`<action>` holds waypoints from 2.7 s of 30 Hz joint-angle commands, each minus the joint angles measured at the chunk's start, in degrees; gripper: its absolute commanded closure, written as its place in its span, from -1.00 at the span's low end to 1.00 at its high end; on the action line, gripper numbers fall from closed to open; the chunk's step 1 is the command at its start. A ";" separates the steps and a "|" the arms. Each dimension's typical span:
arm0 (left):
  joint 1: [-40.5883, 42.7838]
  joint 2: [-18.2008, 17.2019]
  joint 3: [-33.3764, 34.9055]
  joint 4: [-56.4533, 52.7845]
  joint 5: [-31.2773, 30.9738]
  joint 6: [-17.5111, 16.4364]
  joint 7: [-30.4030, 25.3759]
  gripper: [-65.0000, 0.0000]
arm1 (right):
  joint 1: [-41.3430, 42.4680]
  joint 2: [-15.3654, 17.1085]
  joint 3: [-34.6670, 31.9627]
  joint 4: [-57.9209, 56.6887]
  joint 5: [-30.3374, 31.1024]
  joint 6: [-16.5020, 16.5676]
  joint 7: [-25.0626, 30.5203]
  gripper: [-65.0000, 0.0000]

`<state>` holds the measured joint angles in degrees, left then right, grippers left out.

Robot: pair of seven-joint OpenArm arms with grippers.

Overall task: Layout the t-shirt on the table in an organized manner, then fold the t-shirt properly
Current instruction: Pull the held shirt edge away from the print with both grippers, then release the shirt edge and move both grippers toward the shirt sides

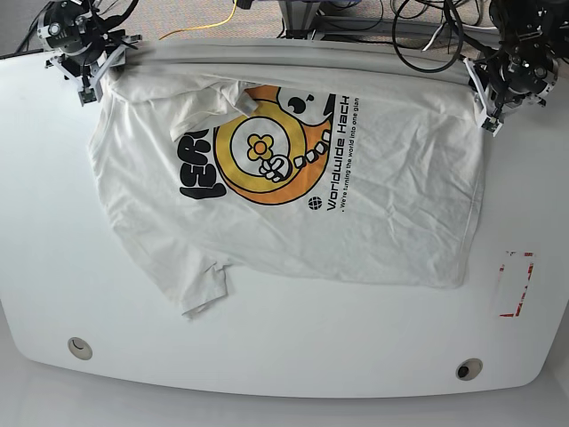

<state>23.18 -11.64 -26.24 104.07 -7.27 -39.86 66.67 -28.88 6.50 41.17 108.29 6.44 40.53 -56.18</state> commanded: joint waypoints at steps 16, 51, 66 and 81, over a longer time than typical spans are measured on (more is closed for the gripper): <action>-2.30 1.05 -0.18 8.68 -3.06 -0.14 11.79 -0.40 | -0.35 1.19 0.37 7.36 -0.77 -0.53 -0.30 -0.91; -23.05 -2.91 -1.67 8.32 -11.68 -0.14 13.33 -0.39 | 10.11 2.07 0.63 7.80 -1.03 -0.53 -0.21 -0.91; -35.36 -2.73 -1.41 -3.10 -10.36 -0.14 10.03 -0.39 | 35.79 2.33 -4.90 -6.62 -9.82 -0.53 0.23 -0.91; -46.17 -3.00 1.49 -27.10 1.60 -0.14 -8.52 -0.39 | 58.20 4.53 -5.26 -42.75 -20.72 -0.53 16.32 -0.91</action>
<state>-20.86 -13.82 -25.36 79.20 -6.83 -39.94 61.19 25.47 8.64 35.81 70.83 -13.74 39.94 -43.46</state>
